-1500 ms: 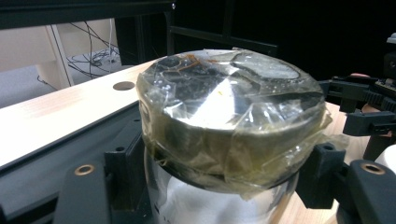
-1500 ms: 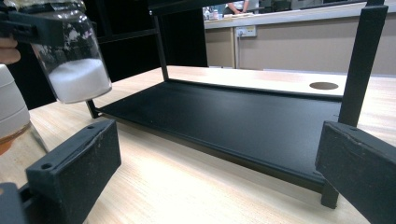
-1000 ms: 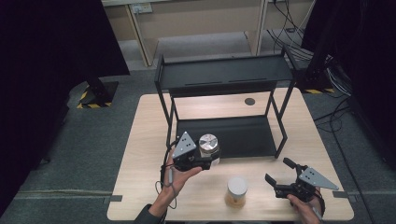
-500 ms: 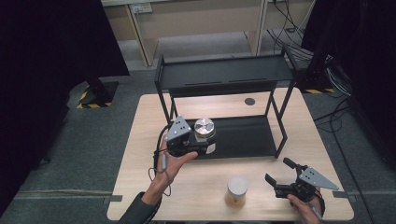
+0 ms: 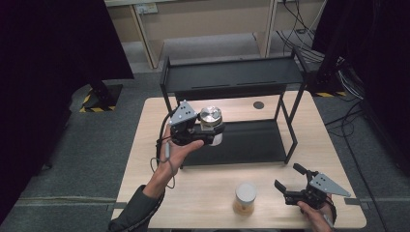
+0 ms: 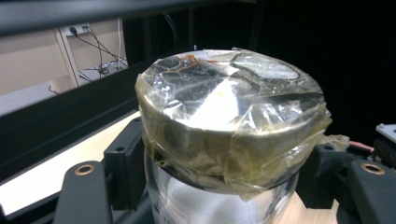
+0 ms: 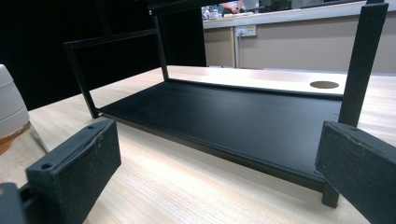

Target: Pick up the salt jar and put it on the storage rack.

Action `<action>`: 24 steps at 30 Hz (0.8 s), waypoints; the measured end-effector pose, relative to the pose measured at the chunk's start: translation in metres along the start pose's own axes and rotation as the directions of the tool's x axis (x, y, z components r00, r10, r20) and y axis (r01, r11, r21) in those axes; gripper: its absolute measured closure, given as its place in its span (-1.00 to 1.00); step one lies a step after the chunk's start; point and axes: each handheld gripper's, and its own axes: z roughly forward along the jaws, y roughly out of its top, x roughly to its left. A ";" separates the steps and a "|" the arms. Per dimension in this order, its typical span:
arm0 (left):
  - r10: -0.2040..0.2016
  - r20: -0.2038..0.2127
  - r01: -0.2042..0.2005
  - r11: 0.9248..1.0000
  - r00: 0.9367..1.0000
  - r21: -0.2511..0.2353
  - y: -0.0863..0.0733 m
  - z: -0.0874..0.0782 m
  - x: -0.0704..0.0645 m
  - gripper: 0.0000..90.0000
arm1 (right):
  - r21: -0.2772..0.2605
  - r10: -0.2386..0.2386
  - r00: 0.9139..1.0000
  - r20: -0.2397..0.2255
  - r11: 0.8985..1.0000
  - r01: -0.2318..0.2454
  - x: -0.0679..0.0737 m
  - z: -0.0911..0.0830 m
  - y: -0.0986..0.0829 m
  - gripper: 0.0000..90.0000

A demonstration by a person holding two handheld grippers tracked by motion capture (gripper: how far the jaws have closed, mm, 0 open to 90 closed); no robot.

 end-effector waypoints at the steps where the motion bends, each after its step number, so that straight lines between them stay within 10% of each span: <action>1: -0.001 0.002 0.001 1.000 1.000 0.002 0.003 0.000 0.000 -0.31 | -0.001 0.002 1.000 0.000 1.000 -0.002 0.000 0.000 0.000 -0.99; 24: -0.029 0.024 0.029 1.000 0.999 0.002 0.068 0.002 0.012 -0.31 | 0.000 0.010 1.000 -0.001 1.000 -0.010 -0.001 0.000 0.000 -0.99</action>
